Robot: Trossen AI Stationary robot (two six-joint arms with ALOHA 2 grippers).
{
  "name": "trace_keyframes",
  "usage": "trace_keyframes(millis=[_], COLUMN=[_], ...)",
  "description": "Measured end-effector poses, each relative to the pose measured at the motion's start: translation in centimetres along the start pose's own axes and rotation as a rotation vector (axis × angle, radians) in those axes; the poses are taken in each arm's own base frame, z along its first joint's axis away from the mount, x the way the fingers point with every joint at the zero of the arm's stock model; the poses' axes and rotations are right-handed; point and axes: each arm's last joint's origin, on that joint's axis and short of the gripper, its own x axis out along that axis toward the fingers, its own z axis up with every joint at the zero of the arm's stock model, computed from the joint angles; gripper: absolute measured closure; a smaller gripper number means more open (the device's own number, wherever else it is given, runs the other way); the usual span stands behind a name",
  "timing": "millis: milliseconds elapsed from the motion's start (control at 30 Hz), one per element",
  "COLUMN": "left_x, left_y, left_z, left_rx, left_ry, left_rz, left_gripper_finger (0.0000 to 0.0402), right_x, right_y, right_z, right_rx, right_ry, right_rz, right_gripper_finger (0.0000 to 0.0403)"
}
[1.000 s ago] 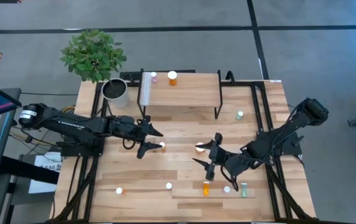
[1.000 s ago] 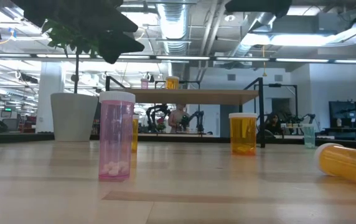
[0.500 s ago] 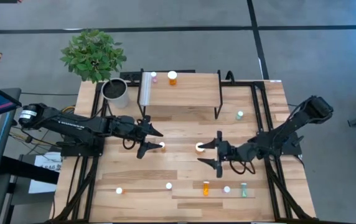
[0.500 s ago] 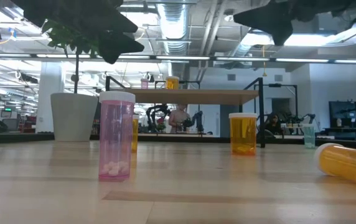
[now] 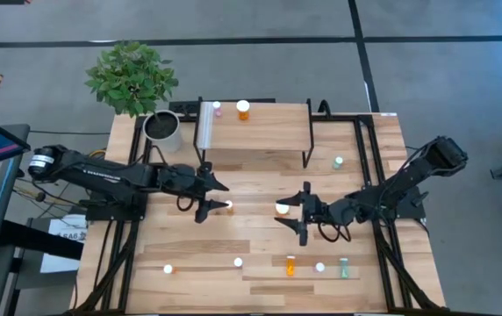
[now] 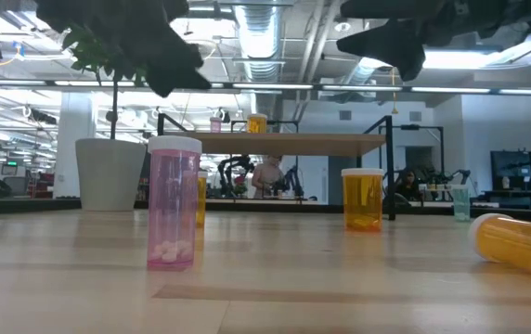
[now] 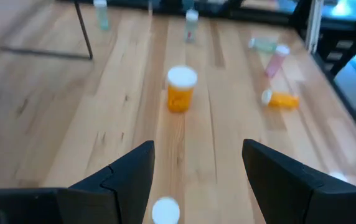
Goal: Pick and place medicine bottles onto shelf by color
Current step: Put the left pink pill bottle on the shelf aligned with the other pink bottle
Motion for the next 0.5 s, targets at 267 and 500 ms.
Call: trace_keyframes(millis=[267, 500], left_x=[2.9, 4.6], left_y=[-0.2, 0.1], left_z=[-1.8, -3.3], left_rx=[0.000, 0.001], left_ry=[0.121, 0.210], left_rz=[0.005, 0.031], left_gripper_finger=[0.0170, 0.0170], right_x=[0.0, 0.1], right_y=[0.0, -0.2], right_z=[0.0, 0.0], right_rx=[0.002, 0.004], right_ry=[-0.002, -0.002], right_rz=[-0.002, -0.011], right_gripper_finger=[0.0134, 0.0134])
